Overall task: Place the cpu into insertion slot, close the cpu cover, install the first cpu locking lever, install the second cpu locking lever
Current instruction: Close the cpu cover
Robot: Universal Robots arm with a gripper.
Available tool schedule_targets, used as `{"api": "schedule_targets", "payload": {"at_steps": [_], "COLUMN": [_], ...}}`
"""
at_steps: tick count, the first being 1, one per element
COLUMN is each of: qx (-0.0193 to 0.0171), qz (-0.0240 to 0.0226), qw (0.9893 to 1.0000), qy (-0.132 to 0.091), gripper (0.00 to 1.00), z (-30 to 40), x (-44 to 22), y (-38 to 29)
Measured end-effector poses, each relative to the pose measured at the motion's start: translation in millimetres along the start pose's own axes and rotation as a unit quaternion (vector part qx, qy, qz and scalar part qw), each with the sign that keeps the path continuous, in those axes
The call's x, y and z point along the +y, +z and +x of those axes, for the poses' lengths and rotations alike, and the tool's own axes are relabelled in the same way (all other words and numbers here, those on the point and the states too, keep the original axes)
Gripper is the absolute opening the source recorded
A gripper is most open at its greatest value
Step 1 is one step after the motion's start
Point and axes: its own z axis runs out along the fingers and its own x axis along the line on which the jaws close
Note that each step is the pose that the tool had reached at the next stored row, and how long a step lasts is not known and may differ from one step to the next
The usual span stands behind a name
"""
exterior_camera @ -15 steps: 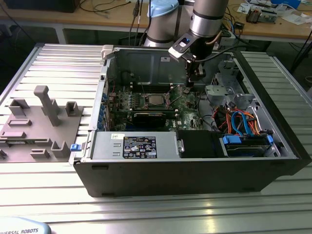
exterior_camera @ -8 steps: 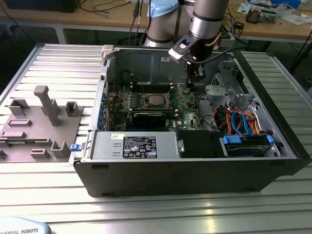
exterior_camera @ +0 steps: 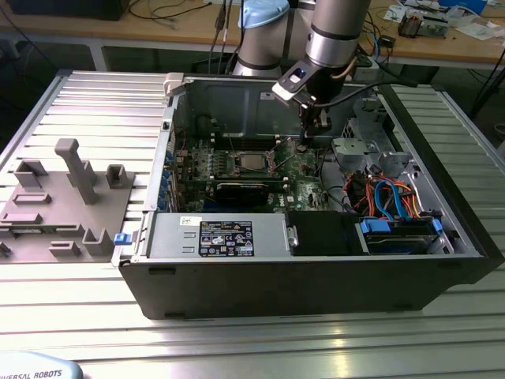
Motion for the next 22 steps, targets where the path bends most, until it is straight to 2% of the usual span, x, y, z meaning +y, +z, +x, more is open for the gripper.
{"api": "schedule_targets", "payload": {"at_steps": [6,17,22], "qx": [0.0000,0.0000,0.0001], "qz": [0.0000,0.0000,0.0000], "qw": [1.0000,1.0000,1.0000], "qy": [0.000,0.000,0.000], "gripper": [0.11,0.11,0.11], "z": [0.1,1.4,1.8], "x": [-0.5,-16.1,-19.9], "y": [4.8,6.4,6.6]}}
